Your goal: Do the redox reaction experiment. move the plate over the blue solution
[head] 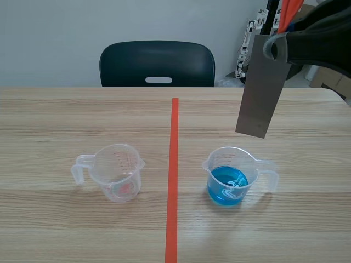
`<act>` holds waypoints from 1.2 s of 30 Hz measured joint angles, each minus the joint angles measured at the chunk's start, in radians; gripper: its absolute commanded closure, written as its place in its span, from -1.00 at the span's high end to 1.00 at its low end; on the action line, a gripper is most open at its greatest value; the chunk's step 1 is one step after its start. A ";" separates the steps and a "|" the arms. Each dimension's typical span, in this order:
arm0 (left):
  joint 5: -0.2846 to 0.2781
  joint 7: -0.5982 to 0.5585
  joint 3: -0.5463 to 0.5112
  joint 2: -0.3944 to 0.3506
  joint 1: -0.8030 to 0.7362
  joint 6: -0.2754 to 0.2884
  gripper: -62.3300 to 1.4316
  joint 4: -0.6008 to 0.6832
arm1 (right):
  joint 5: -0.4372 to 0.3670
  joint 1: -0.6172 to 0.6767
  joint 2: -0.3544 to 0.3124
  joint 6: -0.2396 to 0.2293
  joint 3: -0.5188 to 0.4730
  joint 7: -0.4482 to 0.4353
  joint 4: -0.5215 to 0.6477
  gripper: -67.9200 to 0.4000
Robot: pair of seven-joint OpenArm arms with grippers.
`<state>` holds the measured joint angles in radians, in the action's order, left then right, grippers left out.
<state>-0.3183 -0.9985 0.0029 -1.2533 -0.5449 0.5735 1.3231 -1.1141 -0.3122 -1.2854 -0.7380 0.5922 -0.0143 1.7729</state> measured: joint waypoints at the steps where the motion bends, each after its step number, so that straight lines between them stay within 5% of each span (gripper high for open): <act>1: 0.002 0.025 0.000 0.000 0.006 0.000 -0.88 0.030 | 0.000 0.000 0.000 0.000 0.000 0.002 0.000 -0.97; 14: -0.001 0.202 0.024 0.000 0.150 -0.003 -0.88 0.223 | 0.000 0.000 0.000 0.000 0.000 0.008 0.000 -0.97; 20: 0.002 0.272 0.172 0.005 0.274 -0.003 -0.87 0.216 | 0.000 0.000 0.000 0.000 0.000 0.014 0.000 -0.97; 28: 0.011 0.359 0.336 0.115 0.479 -0.003 -0.87 0.203 | -0.001 0.000 0.000 0.000 0.000 0.019 0.000 -0.97; 36: 0.130 0.478 0.525 0.225 0.674 0.000 -0.87 0.203 | -0.019 0.000 0.000 0.000 0.000 0.019 0.000 -0.97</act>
<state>-0.1879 -0.5201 0.5282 -1.0283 0.1295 0.5735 1.5261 -1.1336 -0.3122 -1.2854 -0.7380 0.5922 0.0051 1.7729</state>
